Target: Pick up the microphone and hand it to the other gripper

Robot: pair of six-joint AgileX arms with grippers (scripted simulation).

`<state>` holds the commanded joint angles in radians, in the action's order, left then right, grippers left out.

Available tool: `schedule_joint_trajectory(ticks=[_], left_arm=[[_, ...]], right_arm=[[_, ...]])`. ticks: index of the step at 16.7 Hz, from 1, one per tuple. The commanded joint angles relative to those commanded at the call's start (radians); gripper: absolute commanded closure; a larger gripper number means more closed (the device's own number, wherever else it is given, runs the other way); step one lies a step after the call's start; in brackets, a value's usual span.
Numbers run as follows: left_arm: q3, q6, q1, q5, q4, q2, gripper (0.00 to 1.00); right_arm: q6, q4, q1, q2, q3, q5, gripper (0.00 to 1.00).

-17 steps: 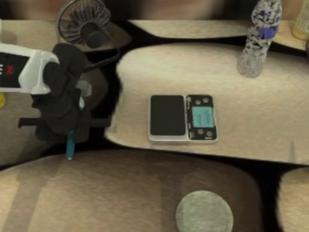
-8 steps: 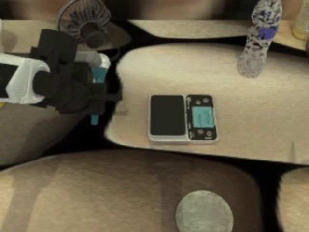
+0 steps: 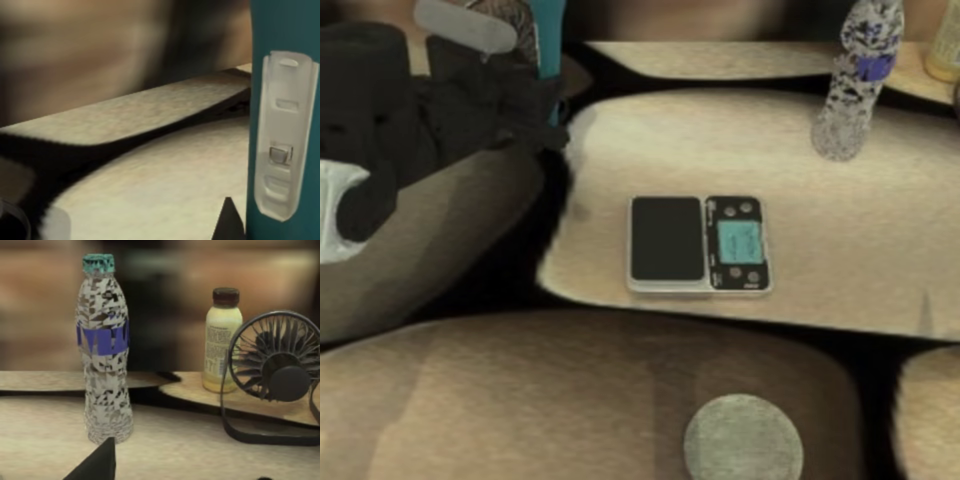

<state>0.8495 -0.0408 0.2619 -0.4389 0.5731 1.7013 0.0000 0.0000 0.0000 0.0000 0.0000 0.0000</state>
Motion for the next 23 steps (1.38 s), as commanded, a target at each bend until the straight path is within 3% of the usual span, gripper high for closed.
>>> schedule_joint_trajectory(ticks=[5,12,15,20,23], left_arm=[[-0.076,0.055,-0.014,-0.107,0.226,-0.099,1.0],[-0.077,0.059,-0.007,-0.11,0.242,-0.105,1.0],[-0.086,0.045,0.062,-0.041,0.275,-0.104,1.0],[-0.121,0.0,0.273,0.19,0.365,-0.112,1.0],[-0.136,-0.019,0.357,0.276,0.402,-0.123,1.0]], right_arm=[[0.0,0.0,0.0,0.0,0.0,0.0,0.0],[0.0,0.0,0.0,0.0,0.0,0.0,0.0],[0.0,0.0,0.0,0.0,0.0,0.0,0.0],[0.0,0.0,0.0,0.0,0.0,0.0,0.0],[0.0,0.0,0.0,0.0,0.0,0.0,0.0]])
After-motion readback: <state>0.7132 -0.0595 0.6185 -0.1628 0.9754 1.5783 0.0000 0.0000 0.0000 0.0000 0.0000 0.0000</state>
